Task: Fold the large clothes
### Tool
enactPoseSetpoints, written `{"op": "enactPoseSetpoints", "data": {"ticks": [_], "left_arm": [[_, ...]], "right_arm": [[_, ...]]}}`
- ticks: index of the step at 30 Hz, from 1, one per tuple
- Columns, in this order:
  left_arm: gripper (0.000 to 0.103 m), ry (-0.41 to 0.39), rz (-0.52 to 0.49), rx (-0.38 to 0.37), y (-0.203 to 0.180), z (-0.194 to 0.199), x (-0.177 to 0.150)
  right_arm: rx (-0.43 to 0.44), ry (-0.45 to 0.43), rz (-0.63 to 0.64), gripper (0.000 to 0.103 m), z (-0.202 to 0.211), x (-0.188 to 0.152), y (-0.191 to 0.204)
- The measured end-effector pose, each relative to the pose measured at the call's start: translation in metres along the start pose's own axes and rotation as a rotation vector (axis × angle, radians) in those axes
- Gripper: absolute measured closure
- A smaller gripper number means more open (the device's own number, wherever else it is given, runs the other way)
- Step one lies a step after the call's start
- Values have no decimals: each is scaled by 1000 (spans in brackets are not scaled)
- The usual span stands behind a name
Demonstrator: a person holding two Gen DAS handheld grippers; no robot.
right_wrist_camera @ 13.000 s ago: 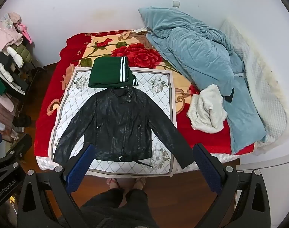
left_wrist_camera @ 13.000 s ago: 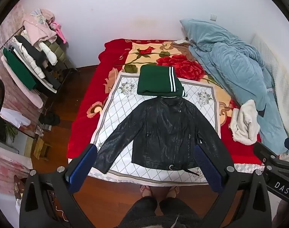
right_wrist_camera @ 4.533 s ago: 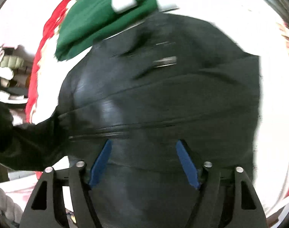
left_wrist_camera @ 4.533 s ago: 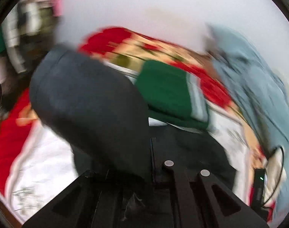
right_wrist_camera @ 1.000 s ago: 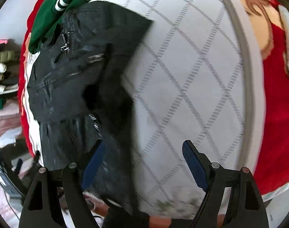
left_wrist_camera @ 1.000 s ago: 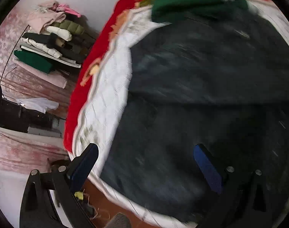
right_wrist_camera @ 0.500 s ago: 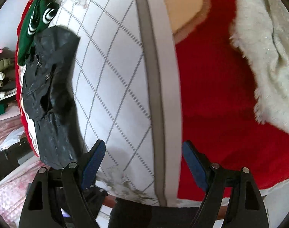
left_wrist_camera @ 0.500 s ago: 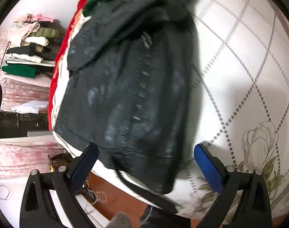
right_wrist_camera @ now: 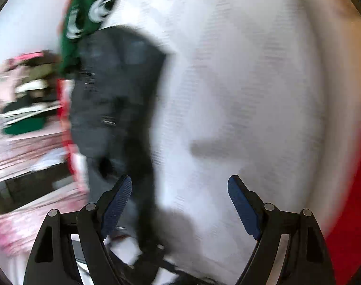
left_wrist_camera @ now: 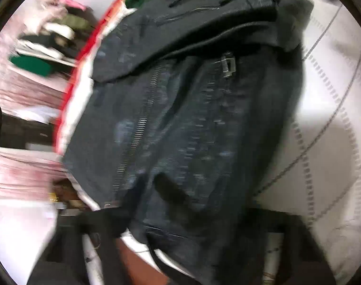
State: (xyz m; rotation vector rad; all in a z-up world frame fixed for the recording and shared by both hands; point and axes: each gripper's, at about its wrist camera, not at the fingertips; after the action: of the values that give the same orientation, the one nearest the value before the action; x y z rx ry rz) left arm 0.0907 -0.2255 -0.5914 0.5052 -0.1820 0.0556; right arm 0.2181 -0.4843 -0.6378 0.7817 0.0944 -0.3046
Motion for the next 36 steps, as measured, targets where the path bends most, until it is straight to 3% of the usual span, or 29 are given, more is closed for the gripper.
{"op": "enactPoseSetpoints", "data": {"ticks": [2,6,8,11,15,22,24,29,33,36], "left_arm": [[89,-39,-6,-29,5,9,0],[92,-69,19,-86,25,18,1],[93,-81,30,-120,39,22,6],[94,-100,52,-174,59,31,12],[94,-95,99,-276,99,41,19],[94,-47,198,-457,183,41,36],[91,-38,243,-484,215,31,42],[87,13,332,-547,290,-25,58],[84,70,393,-614,333,-80,66],[79,114,447,-666,358,-118,66]], "right_arm": [[125,17,3,18,-27,16,11],[219,36,-54,19,-69,37,23],[192,16,-65,72,-77,43,35],[133,-37,-36,80,-67,35,62],[105,-87,19,83,-42,21,113],[-80,-114,201,83,-40,16,253],[-156,-106,261,83,-62,16,303],[-273,-60,306,83,-138,25,382],[-368,-24,308,82,-218,33,415],[-428,30,305,74,-274,44,423]]}}
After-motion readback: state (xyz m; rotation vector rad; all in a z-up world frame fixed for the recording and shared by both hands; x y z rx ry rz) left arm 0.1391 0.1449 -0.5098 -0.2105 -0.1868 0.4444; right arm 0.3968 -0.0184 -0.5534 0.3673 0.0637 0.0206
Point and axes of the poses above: each gripper's, at about its wrist camera, not at the fingertips, and z roughly against the way its jaws point, y to its left, x to its top, and after that the axes turned 5 degrees about z, right-handed
